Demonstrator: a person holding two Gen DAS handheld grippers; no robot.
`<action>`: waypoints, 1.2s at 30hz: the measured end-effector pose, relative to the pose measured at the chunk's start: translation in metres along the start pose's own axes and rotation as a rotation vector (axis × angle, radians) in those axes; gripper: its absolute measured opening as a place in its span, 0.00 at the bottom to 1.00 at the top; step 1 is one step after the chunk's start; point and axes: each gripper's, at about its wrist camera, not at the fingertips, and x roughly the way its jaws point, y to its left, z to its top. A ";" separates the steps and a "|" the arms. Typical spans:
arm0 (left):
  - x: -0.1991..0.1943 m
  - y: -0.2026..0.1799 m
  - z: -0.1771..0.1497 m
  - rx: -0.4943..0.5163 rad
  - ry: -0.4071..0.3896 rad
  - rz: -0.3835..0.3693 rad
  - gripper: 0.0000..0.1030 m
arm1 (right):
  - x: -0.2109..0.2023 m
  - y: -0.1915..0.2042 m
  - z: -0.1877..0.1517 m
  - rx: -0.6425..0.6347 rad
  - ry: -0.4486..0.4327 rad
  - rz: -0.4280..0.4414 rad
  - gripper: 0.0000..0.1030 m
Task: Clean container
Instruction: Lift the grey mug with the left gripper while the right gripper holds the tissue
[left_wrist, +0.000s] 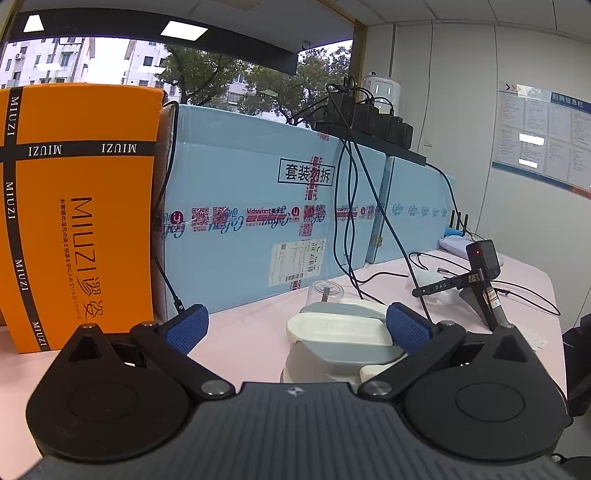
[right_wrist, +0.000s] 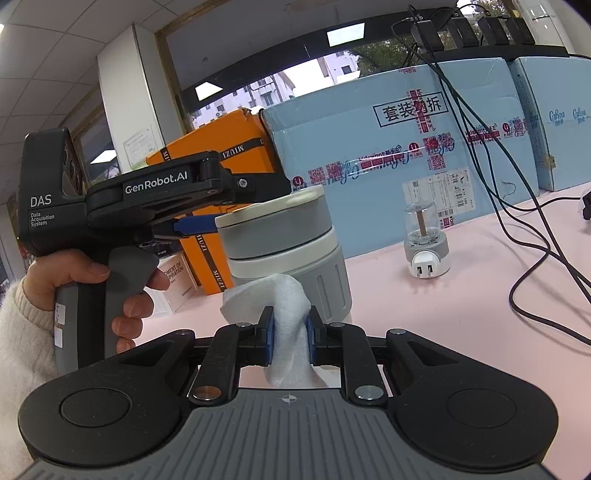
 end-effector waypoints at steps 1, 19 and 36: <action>0.000 0.000 0.000 0.000 -0.001 0.000 1.00 | -0.001 0.001 0.001 0.001 0.001 -0.001 0.16; 0.002 0.002 -0.001 -0.017 -0.003 -0.009 1.00 | -0.005 0.003 0.002 -0.006 -0.029 -0.010 0.16; 0.002 0.002 -0.001 -0.014 -0.002 -0.018 1.00 | -0.006 0.002 0.003 -0.021 -0.016 -0.017 0.17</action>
